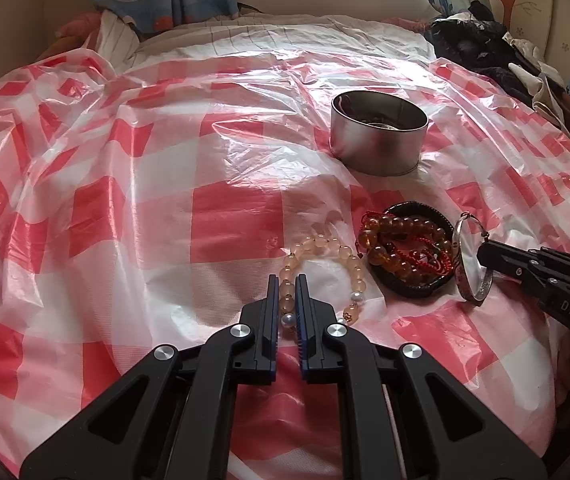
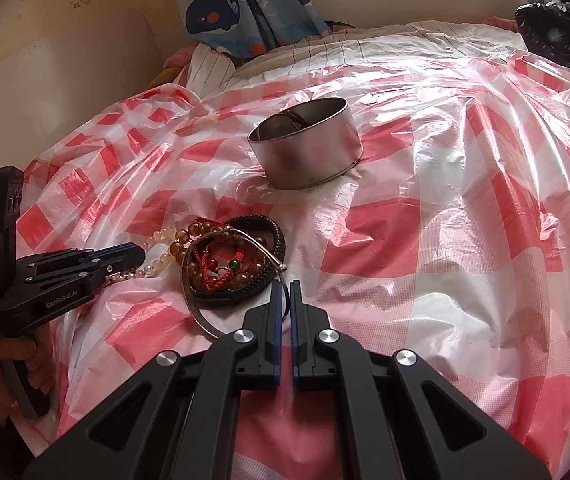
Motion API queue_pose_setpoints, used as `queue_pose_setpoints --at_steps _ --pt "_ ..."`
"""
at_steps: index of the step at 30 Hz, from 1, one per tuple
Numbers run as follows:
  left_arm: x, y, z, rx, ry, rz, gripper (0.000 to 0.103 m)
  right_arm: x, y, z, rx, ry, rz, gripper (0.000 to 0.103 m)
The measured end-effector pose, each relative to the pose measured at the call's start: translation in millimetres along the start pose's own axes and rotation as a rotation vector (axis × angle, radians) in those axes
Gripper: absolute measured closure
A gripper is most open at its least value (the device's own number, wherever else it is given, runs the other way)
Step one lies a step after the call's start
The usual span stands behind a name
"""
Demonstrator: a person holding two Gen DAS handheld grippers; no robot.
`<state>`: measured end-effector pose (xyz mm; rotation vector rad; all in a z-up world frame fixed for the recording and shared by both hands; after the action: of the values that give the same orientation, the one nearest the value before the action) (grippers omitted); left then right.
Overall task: Organize jewelry
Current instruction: 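Lift the pale bead bracelet with the left tool while the right tool lifts the silver bangle, then open the left tool over the tin while the right tool drops the silver bangle in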
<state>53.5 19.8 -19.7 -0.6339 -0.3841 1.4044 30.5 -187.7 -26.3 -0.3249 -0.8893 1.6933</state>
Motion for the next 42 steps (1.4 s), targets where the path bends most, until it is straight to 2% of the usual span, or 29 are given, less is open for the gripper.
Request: queue_pose_setpoints --at_steps 11,14,19,24,26,28,32,36,42 --pt "2 0 -4 0.006 -0.025 -0.001 0.092 0 0 -1 0.0 0.001 0.0 0.099" --pt "2 0 -4 0.005 -0.032 0.002 0.085 -1 1 -1 0.001 0.002 0.0 0.099" --pt "2 -1 -5 -0.001 -0.056 0.0 0.055 -4 3 -5 0.017 0.008 -0.008 0.094" --pt "1 0 -6 0.001 -0.06 -0.006 0.052 -5 4 -11 0.042 0.015 -0.006 0.092" --pt "-1 0 -6 -0.002 -0.052 -0.017 0.055 -4 4 -12 0.047 0.015 -0.001 0.092" --pt "-7 1 -6 0.008 -0.024 -0.038 0.096 -3 4 -11 0.041 0.011 0.008 0.092" --pt "-13 -2 3 -0.002 0.04 -0.034 0.096 -3 2 -1 -0.007 -0.01 -0.009 0.099" --pt "-11 -14 25 -0.053 0.105 0.015 0.096 -8 -6 12 -0.069 -0.051 -0.055 0.098" --pt "-31 -46 49 -0.122 0.179 0.014 0.096 -8 -27 28 -0.124 -0.065 -0.053 0.098"
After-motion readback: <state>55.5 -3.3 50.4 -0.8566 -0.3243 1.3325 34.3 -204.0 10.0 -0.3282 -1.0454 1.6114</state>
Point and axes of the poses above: each gripper's, at about its wrist camera, not at the fingertips, and z roughly against the way its jaws point, x to its left, y to its underside, the point moved 3 cm from there along -z, roughly the way its jaws point, and after that the axes turned 7 degrees about z, right-handed, at the moved point
